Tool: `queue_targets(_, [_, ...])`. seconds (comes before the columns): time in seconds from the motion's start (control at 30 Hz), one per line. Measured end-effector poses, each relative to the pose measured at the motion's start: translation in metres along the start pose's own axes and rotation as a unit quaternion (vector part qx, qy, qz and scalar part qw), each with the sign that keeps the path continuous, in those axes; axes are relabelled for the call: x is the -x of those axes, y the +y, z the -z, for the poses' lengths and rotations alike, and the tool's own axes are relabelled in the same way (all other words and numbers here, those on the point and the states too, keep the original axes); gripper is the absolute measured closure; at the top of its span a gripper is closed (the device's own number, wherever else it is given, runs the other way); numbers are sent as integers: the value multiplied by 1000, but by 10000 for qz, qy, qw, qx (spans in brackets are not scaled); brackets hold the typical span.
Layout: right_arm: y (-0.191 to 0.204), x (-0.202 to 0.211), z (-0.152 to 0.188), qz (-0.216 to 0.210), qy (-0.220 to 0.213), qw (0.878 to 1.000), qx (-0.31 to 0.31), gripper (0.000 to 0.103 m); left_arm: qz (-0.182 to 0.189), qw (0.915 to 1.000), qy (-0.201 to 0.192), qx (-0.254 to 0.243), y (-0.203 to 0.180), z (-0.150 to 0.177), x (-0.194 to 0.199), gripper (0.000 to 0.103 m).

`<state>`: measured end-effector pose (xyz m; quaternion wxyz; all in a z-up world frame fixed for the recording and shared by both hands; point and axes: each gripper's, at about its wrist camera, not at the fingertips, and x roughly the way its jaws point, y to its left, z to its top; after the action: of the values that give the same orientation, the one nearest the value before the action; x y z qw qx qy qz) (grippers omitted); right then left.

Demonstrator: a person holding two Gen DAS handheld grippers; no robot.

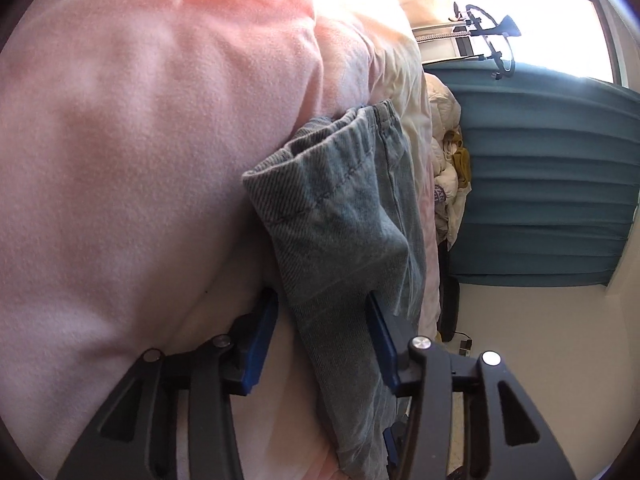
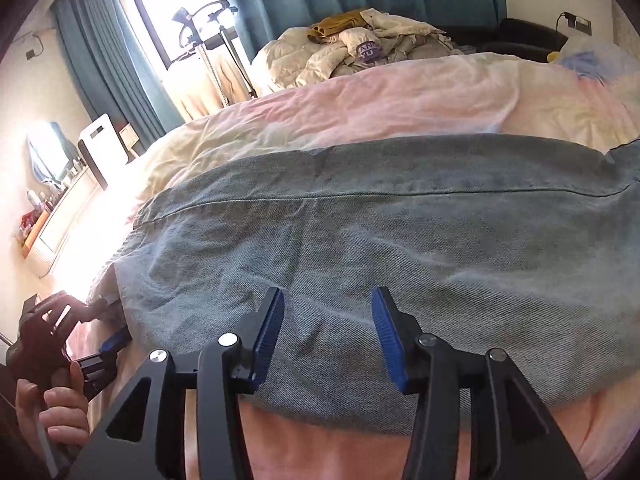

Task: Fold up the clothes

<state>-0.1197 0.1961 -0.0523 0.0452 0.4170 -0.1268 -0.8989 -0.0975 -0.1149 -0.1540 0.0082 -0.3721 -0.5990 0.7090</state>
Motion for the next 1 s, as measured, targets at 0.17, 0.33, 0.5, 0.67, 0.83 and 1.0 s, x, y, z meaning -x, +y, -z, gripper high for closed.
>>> queue_targets(0.17, [6, -7, 1, -113, 91, 9999, 33, 56, 144, 9997, -163, -120, -8, 0, -14, 32])
queue_targets(0.33, [9, -11, 0, -228, 130, 9997, -15, 55, 165, 9997, -181, -44, -14, -11, -35, 28])
queue_targets(0.5, [-4, -10, -7, -193, 61, 9991, -374, 55, -8, 9997, -38, -223, -21, -20, -39, 31])
queue_targets(0.67, [-31, -2, -16, -155, -92, 9946, -1024, 55, -581, 9919, -213, -1105, -44, -17, -39, 63])
queue_targets(0.83, [-64, 11, -23, -130, -306, 9855, -1661, 54, -733, 9749, -421, -2060, -78, -8, -28, 80])
queue_targets(1.0, [-101, 40, -32, -75, -736, 9726, -2205, 53, -785, 9341, -909, -3363, -142, 24, -12, 82])
